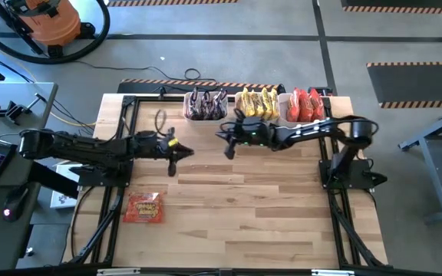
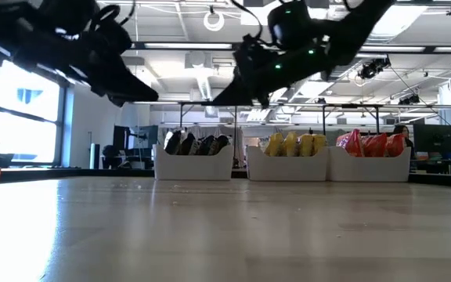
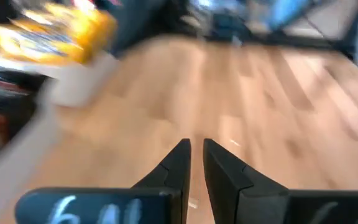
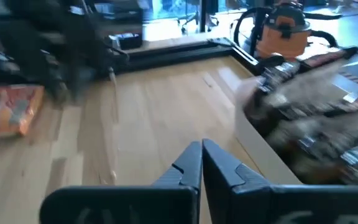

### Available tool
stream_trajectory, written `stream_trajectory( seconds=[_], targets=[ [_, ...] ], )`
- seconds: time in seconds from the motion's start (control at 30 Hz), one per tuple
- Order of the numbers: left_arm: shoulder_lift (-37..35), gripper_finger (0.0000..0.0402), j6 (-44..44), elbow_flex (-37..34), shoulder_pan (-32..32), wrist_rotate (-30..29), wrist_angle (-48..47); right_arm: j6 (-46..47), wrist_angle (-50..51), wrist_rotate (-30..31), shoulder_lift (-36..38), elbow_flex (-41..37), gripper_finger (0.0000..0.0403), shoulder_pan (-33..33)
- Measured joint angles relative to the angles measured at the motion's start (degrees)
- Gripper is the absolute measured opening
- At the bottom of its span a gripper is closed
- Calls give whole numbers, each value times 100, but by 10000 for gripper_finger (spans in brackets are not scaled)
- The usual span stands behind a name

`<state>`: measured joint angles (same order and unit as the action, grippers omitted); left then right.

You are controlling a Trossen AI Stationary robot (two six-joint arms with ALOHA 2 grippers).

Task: Sort Maruchan noodles
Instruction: Put the orange noodle into the right white bin

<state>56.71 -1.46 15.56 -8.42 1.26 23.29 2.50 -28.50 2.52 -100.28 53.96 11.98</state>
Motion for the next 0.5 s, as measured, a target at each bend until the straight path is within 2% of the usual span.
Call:
stream_trajectory(
  seconds=[0.13, 0.23, 0.3, 0.37, 0.43, 0.5],
  targets=[
    [3, 35, -223, 798, 739, 18, -2029, -104, -4, 40, 504, -587, 0, 57],
    [2, 35, -874, 1450, 1385, 22, -3882, -122, -242, 79, 731, -942, 0, 78],
    [30, 35, -1677, 1773, 1818, 142, -5077, -163, -296, 85, 836, -1144, 0, 91],
    [29, 35, -2684, 1969, 2224, 544, -6046, -209, -306, 87, 930, -1264, 0, 116],
    [27, 35, -3793, 1999, 2623, 1110, -6575, -162, -319, 91, 1013, -1344, 0, 133],
    [33, 35, -4662, 1986, 3052, 1294, -6885, -148, -320, 92, 1029, -1365, 0, 155]
  ],
)
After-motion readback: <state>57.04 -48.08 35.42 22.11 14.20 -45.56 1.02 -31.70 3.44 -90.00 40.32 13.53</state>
